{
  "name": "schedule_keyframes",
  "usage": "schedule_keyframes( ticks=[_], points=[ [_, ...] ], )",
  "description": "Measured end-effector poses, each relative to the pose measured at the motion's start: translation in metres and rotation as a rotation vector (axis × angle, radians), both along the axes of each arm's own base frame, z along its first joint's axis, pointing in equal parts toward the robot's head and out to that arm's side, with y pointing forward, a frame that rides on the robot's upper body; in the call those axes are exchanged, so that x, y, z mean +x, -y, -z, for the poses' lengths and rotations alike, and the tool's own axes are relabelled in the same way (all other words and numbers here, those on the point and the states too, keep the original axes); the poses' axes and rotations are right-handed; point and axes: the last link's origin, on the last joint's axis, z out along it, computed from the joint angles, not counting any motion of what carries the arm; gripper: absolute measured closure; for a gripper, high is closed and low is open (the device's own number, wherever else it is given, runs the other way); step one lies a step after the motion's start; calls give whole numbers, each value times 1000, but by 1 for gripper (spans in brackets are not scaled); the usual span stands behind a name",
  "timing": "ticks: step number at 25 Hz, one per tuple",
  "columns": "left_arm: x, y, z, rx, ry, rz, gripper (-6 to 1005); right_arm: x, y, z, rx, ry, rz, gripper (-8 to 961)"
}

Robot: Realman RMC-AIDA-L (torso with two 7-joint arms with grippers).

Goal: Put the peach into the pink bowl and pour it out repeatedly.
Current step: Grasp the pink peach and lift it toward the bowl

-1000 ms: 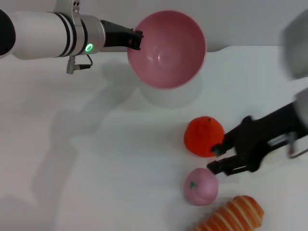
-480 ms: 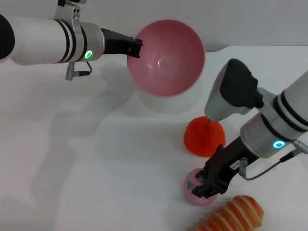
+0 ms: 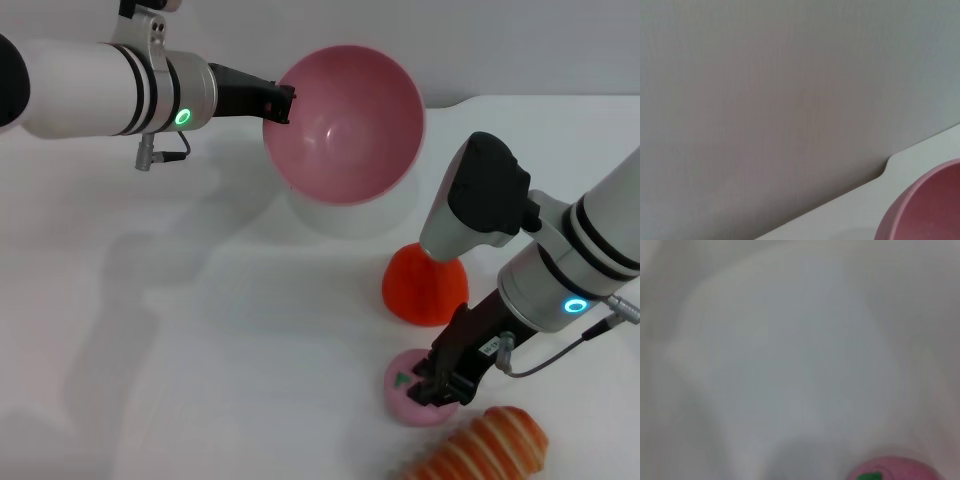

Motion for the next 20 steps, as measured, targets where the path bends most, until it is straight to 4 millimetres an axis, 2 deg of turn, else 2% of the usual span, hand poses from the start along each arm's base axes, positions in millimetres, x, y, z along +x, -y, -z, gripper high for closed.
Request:
schedule_keyframes(
  ticks=[2,7,13,20],
  points=[
    [0,0,1,-1,0,0,917,1,0,0,0,5,-6,596],
    [0,1,1,-2,2,-1,917,1,-1,0,6,7,-11,827],
    [-1,2,2,-11,1,-5,916,-9,-1,-9,26,-20,-49,926],
    [0,5,3,-49,-8,-12,916,-56,7,-69,149,-144,-188,925]
  ],
)
